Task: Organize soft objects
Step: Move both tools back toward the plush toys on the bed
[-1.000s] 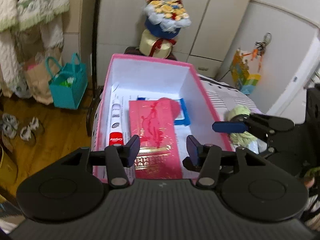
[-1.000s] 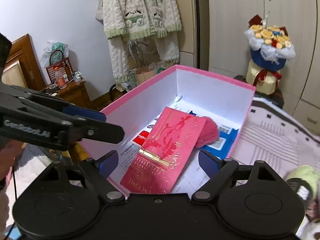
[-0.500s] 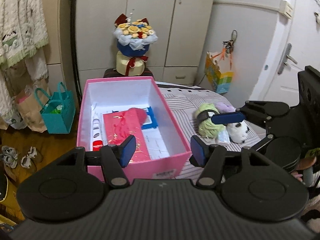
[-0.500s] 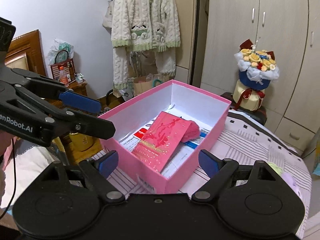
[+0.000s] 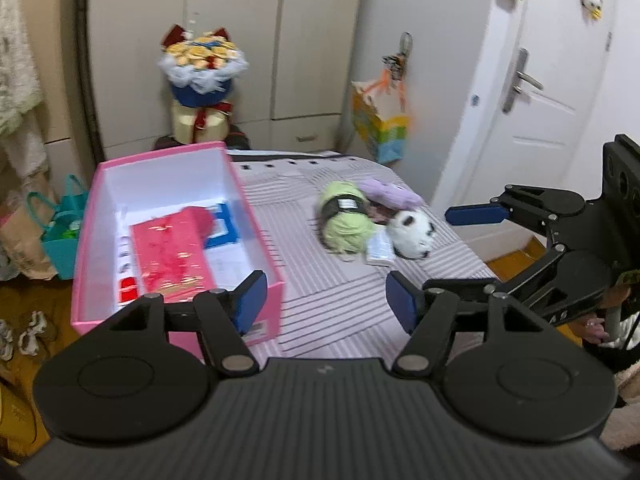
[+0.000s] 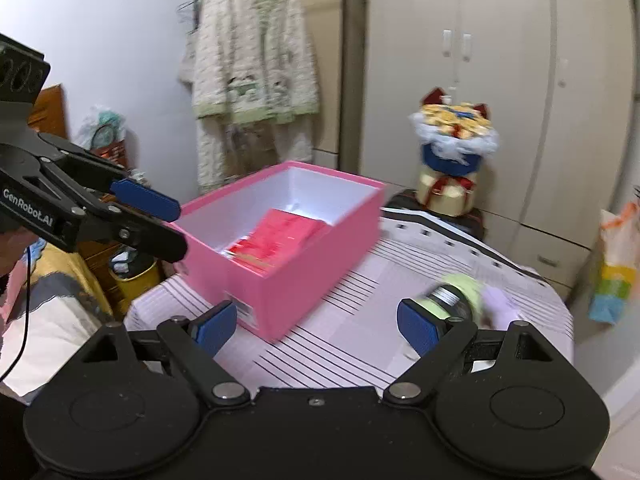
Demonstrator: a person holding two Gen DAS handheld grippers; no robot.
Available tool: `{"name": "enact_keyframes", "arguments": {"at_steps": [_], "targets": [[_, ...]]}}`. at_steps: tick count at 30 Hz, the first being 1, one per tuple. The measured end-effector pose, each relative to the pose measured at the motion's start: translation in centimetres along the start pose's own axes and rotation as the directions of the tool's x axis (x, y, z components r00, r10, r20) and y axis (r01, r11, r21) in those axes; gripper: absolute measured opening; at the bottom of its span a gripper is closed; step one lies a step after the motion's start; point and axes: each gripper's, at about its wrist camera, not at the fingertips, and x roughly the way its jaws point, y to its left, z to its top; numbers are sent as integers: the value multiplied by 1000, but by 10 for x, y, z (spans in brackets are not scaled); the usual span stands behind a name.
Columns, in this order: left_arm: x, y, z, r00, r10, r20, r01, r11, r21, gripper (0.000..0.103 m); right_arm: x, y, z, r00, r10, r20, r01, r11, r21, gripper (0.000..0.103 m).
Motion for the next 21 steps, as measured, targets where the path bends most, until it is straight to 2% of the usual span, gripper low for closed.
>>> {"name": "enact_keyframes", "arguments": {"at_steps": [5,11,21], "targets": [[31,-20,5,997,-58,-46,59,998,24,65,-18,-34,-26,999,-51,13,50,997,62,90],[76,-40,9,987,-128,-98,131,991,24,65,-22,-65,-55,995,-96,2,95,991,93,90],[138,-51,4,981,-128,-147,131,991,8,65,2,-109,-88,987,-151,-50,156,980,125,90]]}}
